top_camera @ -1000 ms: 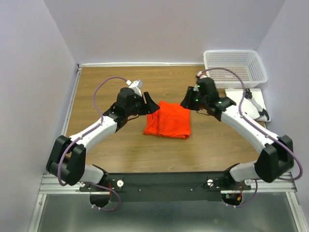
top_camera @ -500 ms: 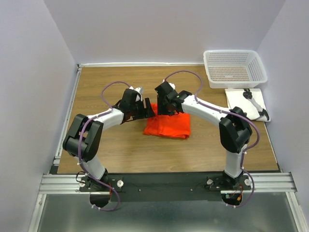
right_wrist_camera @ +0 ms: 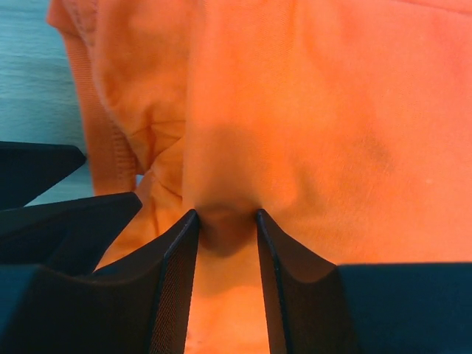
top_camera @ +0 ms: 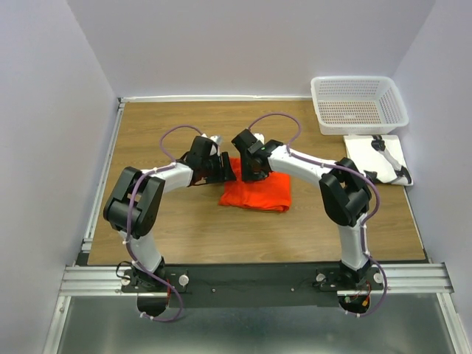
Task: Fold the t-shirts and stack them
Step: Fold the tshirt
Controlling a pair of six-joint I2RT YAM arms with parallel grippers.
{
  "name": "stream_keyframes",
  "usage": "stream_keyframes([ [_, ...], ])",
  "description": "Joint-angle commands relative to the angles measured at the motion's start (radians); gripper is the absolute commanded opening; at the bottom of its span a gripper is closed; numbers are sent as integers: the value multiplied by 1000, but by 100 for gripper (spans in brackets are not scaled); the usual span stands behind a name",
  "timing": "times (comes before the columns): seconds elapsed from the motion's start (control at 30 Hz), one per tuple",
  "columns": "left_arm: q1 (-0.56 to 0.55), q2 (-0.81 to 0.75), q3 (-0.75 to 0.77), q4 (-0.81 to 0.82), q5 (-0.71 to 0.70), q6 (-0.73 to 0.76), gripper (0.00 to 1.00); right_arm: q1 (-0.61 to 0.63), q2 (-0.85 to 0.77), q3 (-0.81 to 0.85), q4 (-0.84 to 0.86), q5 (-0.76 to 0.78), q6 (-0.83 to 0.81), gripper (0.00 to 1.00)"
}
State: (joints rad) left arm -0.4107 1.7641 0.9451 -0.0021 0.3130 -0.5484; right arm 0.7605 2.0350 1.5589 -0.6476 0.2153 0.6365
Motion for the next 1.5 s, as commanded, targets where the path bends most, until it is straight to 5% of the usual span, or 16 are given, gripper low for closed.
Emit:
stream_keyframes([
  [0.0,-16,51,9,-32,6,10,62,10,34,26,-29,38,15,43],
  [0.13,-20,61,-2,-30,6,-4,51,10,39,29,-29,41,11,33],
  [0.3,-31,70,-19,-22,-5,-21,31,8,18,23,-27,45,-1,9],
  [0.4,-39,80,-20,-19,-5,-25,27,10,7,21,-29,45,-3,4],
  [0.63,-46,90,-22,-16,-12,-33,0,10,-28,23,-30,45,-23,1],
  [1.47,-57,90,-29,-3,5,-45,0,45,-68,135,-63,-8,-32,1],
])
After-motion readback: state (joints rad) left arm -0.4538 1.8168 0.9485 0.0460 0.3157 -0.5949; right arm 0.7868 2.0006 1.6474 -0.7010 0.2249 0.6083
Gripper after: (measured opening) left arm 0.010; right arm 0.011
